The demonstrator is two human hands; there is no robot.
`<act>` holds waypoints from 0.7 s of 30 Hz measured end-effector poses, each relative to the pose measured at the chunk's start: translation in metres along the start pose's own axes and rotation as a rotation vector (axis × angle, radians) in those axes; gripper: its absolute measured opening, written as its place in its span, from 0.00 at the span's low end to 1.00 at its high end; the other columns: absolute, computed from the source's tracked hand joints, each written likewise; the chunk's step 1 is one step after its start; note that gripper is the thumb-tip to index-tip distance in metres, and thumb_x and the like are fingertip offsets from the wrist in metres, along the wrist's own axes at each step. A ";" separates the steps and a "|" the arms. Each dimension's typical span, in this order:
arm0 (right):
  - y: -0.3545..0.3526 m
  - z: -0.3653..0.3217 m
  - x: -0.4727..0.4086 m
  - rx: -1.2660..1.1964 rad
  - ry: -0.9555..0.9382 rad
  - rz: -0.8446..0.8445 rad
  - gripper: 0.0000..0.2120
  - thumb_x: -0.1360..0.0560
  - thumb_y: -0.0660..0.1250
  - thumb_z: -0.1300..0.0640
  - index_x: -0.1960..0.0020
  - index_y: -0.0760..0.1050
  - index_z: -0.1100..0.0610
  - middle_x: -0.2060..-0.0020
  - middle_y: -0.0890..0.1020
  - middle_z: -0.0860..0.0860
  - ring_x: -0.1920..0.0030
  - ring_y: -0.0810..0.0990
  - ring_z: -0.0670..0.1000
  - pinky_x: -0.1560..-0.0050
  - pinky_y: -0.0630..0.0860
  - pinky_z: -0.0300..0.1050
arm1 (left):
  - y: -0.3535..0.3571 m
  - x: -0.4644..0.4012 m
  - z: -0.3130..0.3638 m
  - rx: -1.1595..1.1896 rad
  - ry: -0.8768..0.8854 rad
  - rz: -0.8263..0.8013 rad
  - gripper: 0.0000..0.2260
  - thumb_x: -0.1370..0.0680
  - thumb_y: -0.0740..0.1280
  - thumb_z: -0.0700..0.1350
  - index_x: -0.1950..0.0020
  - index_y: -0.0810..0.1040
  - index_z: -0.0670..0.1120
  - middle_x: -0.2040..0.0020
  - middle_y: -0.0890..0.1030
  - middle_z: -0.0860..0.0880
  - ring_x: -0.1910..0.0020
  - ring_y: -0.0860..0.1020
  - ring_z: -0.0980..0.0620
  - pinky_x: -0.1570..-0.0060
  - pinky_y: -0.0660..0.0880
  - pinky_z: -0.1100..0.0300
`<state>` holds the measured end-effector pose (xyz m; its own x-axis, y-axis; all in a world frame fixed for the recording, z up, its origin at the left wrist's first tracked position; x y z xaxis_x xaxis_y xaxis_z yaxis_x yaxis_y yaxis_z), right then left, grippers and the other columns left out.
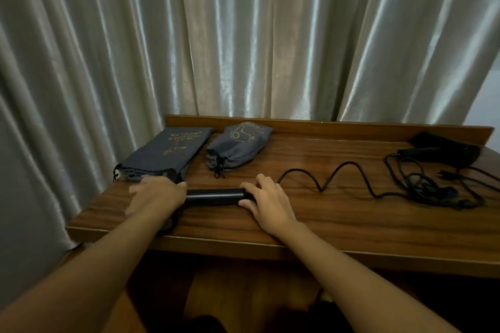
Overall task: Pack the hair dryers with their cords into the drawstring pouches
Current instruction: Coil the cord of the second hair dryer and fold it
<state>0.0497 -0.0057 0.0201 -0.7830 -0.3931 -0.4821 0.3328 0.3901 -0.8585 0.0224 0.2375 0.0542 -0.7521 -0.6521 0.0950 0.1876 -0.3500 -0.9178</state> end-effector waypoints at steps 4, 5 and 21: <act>-0.006 0.001 0.005 0.128 -0.003 0.106 0.18 0.22 0.63 0.45 0.37 0.75 0.53 0.44 0.75 0.50 0.41 0.70 0.53 0.42 0.67 0.50 | 0.005 -0.010 -0.010 0.228 0.122 -0.131 0.31 0.27 0.68 0.64 0.41 0.77 0.36 0.40 0.79 0.37 0.43 0.77 0.38 0.40 0.74 0.47; -0.006 0.000 0.005 0.120 -0.003 0.103 0.19 0.21 0.62 0.44 0.36 0.74 0.54 0.43 0.75 0.50 0.39 0.70 0.53 0.40 0.66 0.52 | 0.006 -0.006 -0.011 0.291 0.124 -0.095 0.31 0.28 0.69 0.64 0.44 0.77 0.36 0.43 0.79 0.37 0.45 0.78 0.37 0.42 0.75 0.46; -0.073 0.054 -0.019 0.135 0.014 -0.061 0.28 0.21 0.43 0.30 0.57 0.72 0.48 0.61 0.75 0.45 0.61 0.72 0.46 0.54 0.72 0.46 | 0.042 0.066 0.072 0.935 0.464 0.152 0.29 0.31 0.74 0.60 0.36 0.71 0.51 0.52 0.76 0.59 0.52 0.77 0.54 0.53 0.75 0.56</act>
<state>0.0686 -0.0713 0.0828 -0.8106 -0.4010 -0.4269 0.3516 0.2497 -0.9022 0.0259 0.1313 0.0498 -0.8107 -0.4809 -0.3339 0.5642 -0.7940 -0.2263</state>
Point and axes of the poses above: each hand's wrist, its own x-axis away from the middle knuckle, its own y-axis out of the palm, z = x × y, the point moved 7 cm from there along -x, towards the middle knuckle
